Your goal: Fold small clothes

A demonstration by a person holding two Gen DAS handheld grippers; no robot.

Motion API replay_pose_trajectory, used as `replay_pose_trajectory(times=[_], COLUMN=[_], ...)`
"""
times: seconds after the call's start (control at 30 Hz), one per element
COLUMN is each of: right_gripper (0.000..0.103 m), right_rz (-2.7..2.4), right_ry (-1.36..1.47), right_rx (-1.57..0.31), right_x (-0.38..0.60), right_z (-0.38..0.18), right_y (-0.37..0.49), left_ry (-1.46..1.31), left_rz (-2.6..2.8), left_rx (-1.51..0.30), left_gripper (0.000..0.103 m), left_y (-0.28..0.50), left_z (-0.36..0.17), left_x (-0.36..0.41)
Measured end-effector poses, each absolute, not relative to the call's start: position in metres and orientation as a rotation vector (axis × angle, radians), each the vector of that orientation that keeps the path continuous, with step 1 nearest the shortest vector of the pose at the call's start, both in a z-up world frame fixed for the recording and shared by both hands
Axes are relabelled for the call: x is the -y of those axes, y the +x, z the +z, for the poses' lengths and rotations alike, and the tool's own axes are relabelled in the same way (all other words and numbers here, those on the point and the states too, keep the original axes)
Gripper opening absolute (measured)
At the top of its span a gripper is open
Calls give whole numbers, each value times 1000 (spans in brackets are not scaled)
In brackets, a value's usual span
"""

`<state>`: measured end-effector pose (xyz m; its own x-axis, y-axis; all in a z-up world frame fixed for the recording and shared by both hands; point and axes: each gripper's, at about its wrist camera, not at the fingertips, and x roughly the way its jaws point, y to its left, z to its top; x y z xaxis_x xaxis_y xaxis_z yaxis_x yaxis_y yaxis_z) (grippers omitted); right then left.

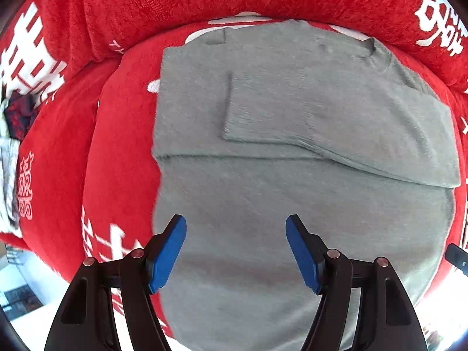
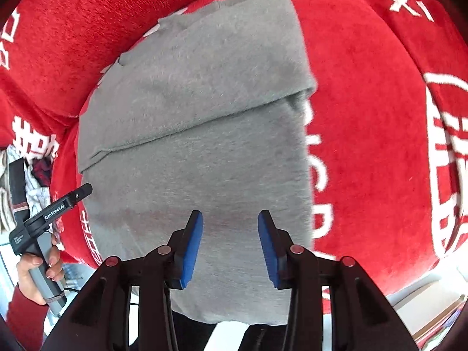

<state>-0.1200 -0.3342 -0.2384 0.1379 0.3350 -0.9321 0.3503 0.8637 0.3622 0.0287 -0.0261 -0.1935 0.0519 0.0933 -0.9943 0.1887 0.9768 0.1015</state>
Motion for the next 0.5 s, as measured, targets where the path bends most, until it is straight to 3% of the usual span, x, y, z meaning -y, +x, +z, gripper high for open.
replay_pose_trajectory(times=[0.4,0.47,0.5], right_gripper=[49,49,49], right_rz=[79,86,88], right_ry=[605,605,606], right_rx=[-1538,-1547,-1546], right_x=[342,334,331], right_z=[-256,-259,-260], right_y=[-148,-157,-159], left_ry=[118,107,108], left_rz=[-51,-38,-29], left_rx=[-1621,-1635,-1627], left_gripper=[72,97,99], left_y=[-61,-73,-78], left_z=[-198,-201,-201], left_x=[19,8,2])
